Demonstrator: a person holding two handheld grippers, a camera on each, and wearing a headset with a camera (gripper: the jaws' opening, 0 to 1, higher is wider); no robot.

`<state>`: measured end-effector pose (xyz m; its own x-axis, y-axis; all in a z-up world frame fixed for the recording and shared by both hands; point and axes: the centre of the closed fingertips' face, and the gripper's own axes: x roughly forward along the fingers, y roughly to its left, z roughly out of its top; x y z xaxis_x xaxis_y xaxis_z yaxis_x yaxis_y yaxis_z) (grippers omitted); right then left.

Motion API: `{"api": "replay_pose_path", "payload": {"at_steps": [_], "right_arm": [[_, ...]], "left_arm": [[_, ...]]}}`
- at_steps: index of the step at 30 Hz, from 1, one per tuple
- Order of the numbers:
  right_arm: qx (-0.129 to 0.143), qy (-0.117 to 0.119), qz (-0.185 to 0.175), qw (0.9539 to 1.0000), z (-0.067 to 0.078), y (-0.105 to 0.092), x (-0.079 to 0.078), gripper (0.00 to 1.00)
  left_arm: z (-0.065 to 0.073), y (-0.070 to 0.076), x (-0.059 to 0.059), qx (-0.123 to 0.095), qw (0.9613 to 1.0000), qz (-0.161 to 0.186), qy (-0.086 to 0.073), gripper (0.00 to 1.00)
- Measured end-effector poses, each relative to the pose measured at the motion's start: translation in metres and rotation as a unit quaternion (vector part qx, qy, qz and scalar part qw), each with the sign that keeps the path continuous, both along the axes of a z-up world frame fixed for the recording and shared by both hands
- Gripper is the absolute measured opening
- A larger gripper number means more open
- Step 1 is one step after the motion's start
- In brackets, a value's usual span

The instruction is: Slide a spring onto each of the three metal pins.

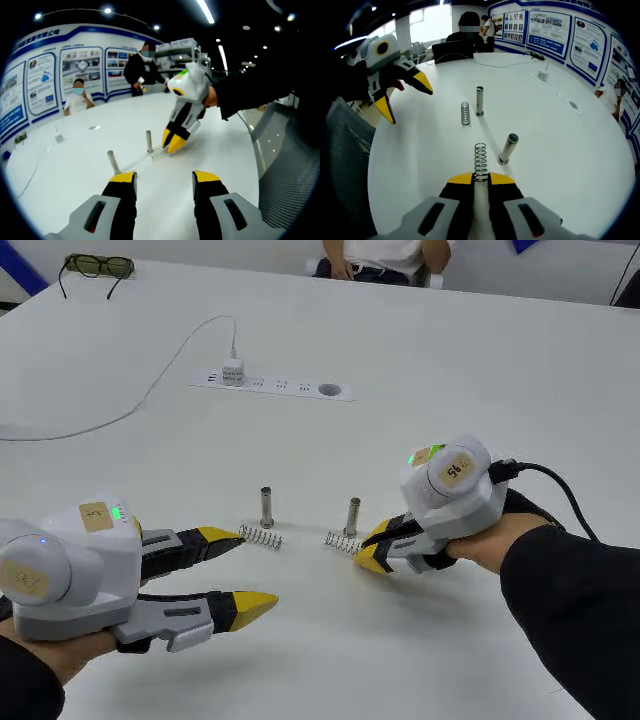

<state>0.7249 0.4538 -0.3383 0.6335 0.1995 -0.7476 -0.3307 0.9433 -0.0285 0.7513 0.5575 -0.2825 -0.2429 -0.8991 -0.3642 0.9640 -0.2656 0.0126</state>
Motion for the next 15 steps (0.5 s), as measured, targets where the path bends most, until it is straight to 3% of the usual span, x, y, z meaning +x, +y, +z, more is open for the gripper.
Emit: {"api": "replay_pose_path", "payload": {"at_steps": [15], "right_arm": [[-0.012, -0.006, 0.066, 0.9977, 0.048, 0.036, -0.029, 0.12]], "left_arm": [[0.007, -0.017, -0.030, -0.003, 0.9976, -0.060, -0.032, 0.44]]}}
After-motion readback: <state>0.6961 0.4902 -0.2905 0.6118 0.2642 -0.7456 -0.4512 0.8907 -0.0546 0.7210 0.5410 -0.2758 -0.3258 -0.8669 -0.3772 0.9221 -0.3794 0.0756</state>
